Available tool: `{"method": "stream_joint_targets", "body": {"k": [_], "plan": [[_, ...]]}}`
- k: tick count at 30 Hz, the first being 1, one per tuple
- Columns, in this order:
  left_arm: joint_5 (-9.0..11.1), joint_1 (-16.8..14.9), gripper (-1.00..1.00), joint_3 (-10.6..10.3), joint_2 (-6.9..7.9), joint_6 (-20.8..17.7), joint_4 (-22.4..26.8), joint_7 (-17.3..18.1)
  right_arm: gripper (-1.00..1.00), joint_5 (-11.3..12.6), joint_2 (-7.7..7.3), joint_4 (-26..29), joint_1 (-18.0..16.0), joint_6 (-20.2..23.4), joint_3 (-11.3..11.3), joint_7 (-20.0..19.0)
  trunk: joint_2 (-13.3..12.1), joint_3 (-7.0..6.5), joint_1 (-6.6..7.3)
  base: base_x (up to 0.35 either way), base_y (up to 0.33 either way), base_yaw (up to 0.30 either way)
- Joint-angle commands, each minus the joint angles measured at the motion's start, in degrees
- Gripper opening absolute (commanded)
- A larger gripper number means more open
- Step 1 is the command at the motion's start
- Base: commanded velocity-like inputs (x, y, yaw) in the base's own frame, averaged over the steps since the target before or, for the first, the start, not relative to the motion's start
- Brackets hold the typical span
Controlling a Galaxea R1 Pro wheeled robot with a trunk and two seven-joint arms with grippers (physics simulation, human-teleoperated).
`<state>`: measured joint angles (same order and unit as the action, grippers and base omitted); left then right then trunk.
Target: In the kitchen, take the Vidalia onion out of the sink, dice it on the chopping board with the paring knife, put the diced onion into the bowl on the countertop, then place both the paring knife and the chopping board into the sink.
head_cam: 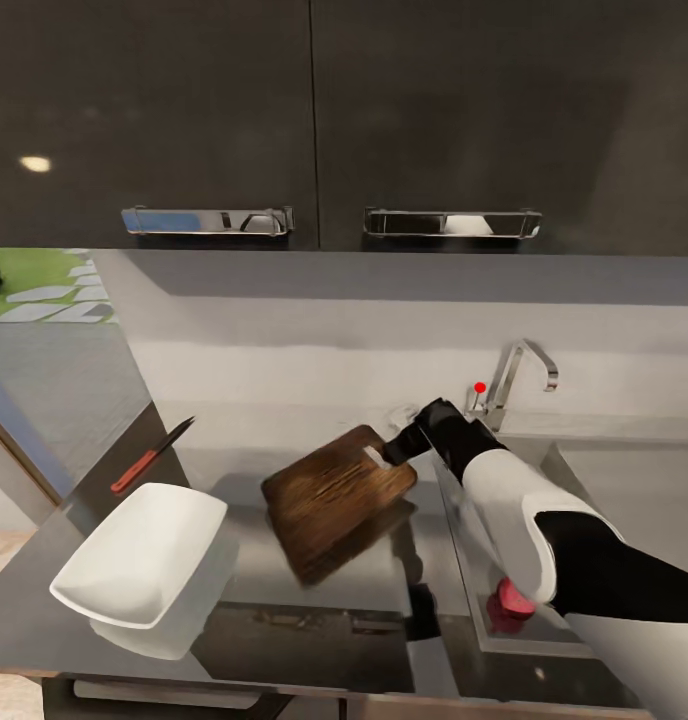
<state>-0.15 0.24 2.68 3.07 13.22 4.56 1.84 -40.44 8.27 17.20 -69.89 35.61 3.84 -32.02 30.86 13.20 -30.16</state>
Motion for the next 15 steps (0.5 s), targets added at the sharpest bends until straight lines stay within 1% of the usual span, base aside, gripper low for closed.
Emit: {"method": "stream_joint_targets", "body": {"k": [1, 2, 3, 4, 5, 6, 7, 8, 9, 11, 13, 15], "plan": [[0.0, 0.0, 1.00, 0.2, 0.02, 2.4, 0.1, 0.2, -1.00, -0.3, -0.03, 0.2, 0.0, 0.6, 1.9, 0.2, 0.1, 0.09, -0.02, 0.000, 0.000, 0.000], [0.0, 0.0, 1.00, 0.2, 0.03, 3.4, 0.1, 0.2, -1.00, -0.3, -0.06, 0.2, 0.0, 0.6, 2.8, 0.5, 0.1, 0.09, -0.02, 0.000, 0.000, 0.000], [0.0, 0.0, 1.00, 0.2, 0.05, 5.2, 0.0, 0.2, -1.00, -0.3, -0.13, 0.3, 0.0, 0.7, 4.7, 1.4, 0.1, 0.09, -0.02, 0.000, 0.000, 0.000], [0.0, 0.0, 1.00, 0.1, 0.07, 6.8, -0.2, 0.2, -1.00, -0.3, -0.22, 0.3, 0.0, 0.8, 7.5, 2.9, 0.1, 0.09, -0.02, 0.000, 0.000, 0.000], [0.0, 0.0, 1.00, 0.1, 0.06, 7.1, -0.3, 0.2, -1.00, -0.3, -0.26, 0.3, 0.0, 0.8, 8.5, 3.4, 0.1, 0.09, -0.02, 0.000, 0.000, 0.000], [0.0, 0.0, 1.00, 0.1, 0.05, 7.6, -0.5, 0.2, -1.00, -0.3, -0.36, 0.3, 0.0, 0.8, 10.4, 4.3, 0.1, 0.09, -0.02, 0.000, 0.000, 0.000], [0.0, 0.0, 1.00, 0.1, 0.05, 8.1, -0.7, 0.2, -1.00, -0.4, -0.51, 0.3, 0.0, 0.9, 13.8, 5.4, 0.1, 0.09, -0.02, 0.000, 0.000, 0.000], [0.0, 0.0, 1.00, 0.1, 0.05, 8.2, -0.8, 0.1, -1.00, -0.4, -0.62, 0.3, 0.0, 0.9, 15.1, 5.7, 0.1, 0.09, -0.02, 0.000, 0.000, 0.000], [0.0, 0.0, 1.00, 0.1, 0.07, 8.3, -0.9, 0.1, -1.00, -0.4, -0.86, 0.2, 0.0, 0.9, 16.2, 5.9, 0.1, 0.09, -0.02, 0.000, 0.000, 0.000], [0.0, 0.0, 1.00, 0.1, 0.08, 8.4, -0.9, 0.1, -1.00, -0.4, -1.47, 0.0, 0.0, 0.8, 17.2, 6.1, 0.1, 0.09, -0.02, 0.000, 0.000, 0.000], [0.1, 0.0, 1.00, 0.2, 0.25, 8.6, -0.9, 0.1, -1.00, -0.3, -2.08, -0.3, 0.0, 0.8, 17.9, 6.2, 0.1, 0.09, -0.02, -0.018, 0.000, 0.000], [0.1, 0.0, 1.00, 0.4, 0.73, 8.7, -0.9, 0.1, -1.00, -0.3, -2.48, -0.4, 0.0, 0.8, 18.3, 6.3, 0.1, 0.09, -0.02, -0.083, 0.003, 0.000]]}}
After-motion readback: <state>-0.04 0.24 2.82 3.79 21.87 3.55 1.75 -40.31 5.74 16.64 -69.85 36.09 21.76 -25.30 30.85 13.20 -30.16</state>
